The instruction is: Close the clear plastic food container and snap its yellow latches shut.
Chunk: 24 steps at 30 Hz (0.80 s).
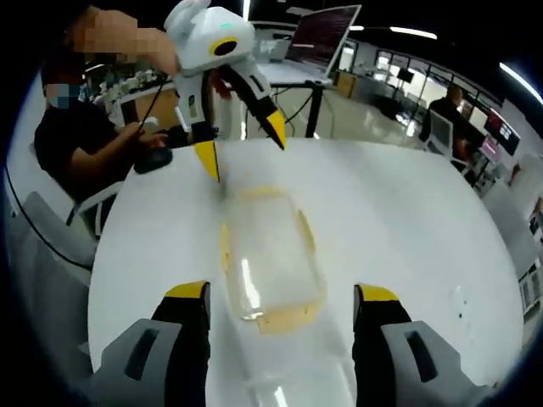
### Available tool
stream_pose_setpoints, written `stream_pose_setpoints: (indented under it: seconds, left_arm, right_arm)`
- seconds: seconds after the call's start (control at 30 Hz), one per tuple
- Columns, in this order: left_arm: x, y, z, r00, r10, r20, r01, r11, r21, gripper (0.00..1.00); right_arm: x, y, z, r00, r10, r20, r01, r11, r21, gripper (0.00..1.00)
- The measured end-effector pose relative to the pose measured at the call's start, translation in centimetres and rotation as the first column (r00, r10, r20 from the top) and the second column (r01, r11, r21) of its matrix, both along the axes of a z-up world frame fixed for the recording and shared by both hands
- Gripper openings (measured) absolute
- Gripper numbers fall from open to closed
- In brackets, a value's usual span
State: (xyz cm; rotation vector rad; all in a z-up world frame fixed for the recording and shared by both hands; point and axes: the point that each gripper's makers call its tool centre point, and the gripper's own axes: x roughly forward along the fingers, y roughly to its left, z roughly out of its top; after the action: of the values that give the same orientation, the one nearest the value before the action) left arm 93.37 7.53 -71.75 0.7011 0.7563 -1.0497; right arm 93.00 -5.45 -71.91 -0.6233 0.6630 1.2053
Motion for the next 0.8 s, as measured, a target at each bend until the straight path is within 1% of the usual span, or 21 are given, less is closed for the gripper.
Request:
stream_pose_setpoints:
  seconds: [0.07,0.27,0.3,0.37,0.43,0.53,0.6,0.67,0.8]
  left_arm:
    - [-0.2,0.2,-0.4,0.999,-0.035,-0.014,0.035,0.999,0.014,0.51]
    - [-0.3,0.3,-1.1,0.994,-0.108,-0.031,0.109,0.993,0.035,0.50]
    - [-0.3,0.2,-1.2,0.993,-0.117,-0.034,0.118,0.992,0.040,0.50]
    - [-0.2,0.2,-1.5,0.989,-0.142,-0.041,0.144,0.988,0.054,0.50]
    - [-0.1,0.1,-1.8,0.987,-0.153,-0.047,0.155,0.986,0.060,0.50]
    - [0.2,0.2,-2.4,0.985,-0.166,-0.055,0.170,0.983,0.070,0.50]
    - [0.3,0.5,-2.9,0.983,-0.169,-0.071,0.175,0.982,0.076,0.50]
    - [0.3,0.6,-3.4,0.982,-0.162,-0.098,0.168,0.984,0.062,0.51]
    - [0.6,1.1,-4.3,0.980,-0.174,-0.099,0.183,0.979,0.086,0.50]
  right_arm:
    - [0.0,0.0,-0.2,1.000,0.013,-0.006,-0.013,1.000,-0.008,0.65]
    - [-0.4,0.1,-1.2,0.998,0.051,-0.036,-0.052,0.998,-0.033,0.65]
    - [-0.7,0.1,-1.4,0.997,0.067,-0.050,-0.069,0.997,-0.039,0.64]
    - [-1.1,0.1,-1.7,0.994,0.088,-0.058,-0.091,0.995,-0.048,0.61]
    - [-1.3,0.0,-2.1,0.993,0.101,-0.054,-0.104,0.993,-0.063,0.60]
    - [-1.3,0.0,-2.3,0.992,0.107,-0.061,-0.111,0.992,-0.066,0.61]
    - [-1.3,-0.1,-2.6,0.992,0.110,-0.065,-0.115,0.991,-0.072,0.61]
    - [-1.3,-0.1,-2.8,0.991,0.112,-0.071,-0.117,0.990,-0.078,0.62]
    - [-0.9,-0.1,-3.3,0.990,0.118,-0.083,-0.126,0.988,-0.092,0.63]
